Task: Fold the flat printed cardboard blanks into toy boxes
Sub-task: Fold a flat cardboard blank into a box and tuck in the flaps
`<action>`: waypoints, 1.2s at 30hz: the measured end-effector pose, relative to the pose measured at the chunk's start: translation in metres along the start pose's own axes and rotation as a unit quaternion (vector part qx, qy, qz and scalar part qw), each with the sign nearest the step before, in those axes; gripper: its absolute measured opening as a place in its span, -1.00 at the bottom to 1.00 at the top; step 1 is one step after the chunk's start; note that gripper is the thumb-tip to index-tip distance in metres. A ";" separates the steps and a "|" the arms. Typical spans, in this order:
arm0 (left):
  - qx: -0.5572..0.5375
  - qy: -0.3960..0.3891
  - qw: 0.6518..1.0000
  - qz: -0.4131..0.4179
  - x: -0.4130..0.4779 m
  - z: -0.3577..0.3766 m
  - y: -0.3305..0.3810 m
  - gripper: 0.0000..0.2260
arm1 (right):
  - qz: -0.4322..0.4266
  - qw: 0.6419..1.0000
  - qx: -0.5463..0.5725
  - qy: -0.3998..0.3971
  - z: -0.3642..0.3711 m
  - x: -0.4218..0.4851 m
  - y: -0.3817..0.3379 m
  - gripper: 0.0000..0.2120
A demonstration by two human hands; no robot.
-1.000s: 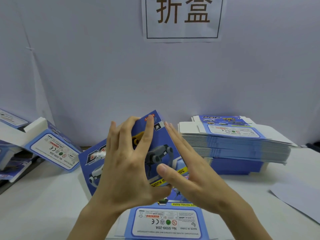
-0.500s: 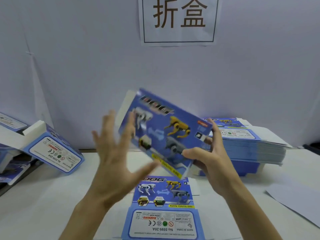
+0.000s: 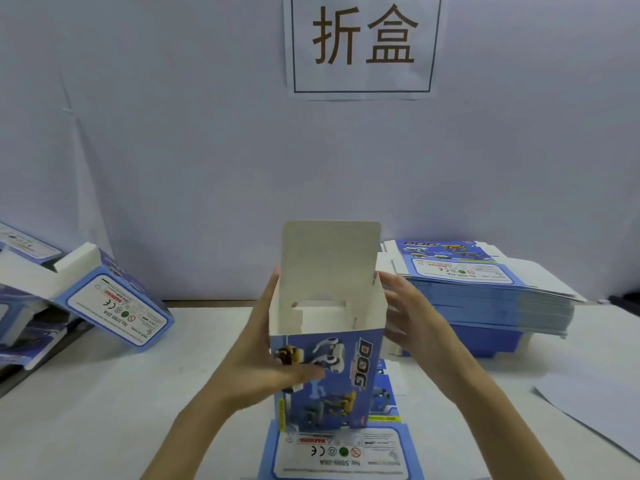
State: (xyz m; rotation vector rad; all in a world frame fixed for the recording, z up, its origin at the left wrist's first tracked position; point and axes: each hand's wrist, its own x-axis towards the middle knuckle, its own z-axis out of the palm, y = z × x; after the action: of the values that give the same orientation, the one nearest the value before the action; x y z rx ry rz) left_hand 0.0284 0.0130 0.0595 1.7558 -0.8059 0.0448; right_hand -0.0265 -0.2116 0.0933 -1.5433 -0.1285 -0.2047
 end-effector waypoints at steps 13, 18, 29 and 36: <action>-0.090 0.069 0.992 -0.058 0.005 0.004 0.003 -0.16 | -0.043 0.978 0.202 0.040 0.013 0.013 0.034 -0.60; -0.109 0.088 0.988 -0.061 0.007 0.009 -0.001 -0.49 | 0.046 0.984 0.153 0.077 0.026 0.000 0.076 -0.58; -0.109 0.095 0.989 -0.041 0.007 0.010 -0.003 -0.38 | -0.354 0.876 -0.266 0.189 0.019 -0.022 0.043 -0.60; -0.083 0.111 0.990 -0.027 0.003 0.014 0.004 -0.38 | -0.240 0.936 -0.214 0.143 0.015 -0.033 0.049 -0.62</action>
State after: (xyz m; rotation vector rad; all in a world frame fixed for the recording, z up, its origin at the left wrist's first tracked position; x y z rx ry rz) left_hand 0.0239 -0.0013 0.0591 1.5809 -0.5834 0.1312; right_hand -0.0480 -0.1944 0.0392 -1.8742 -0.2421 -0.8906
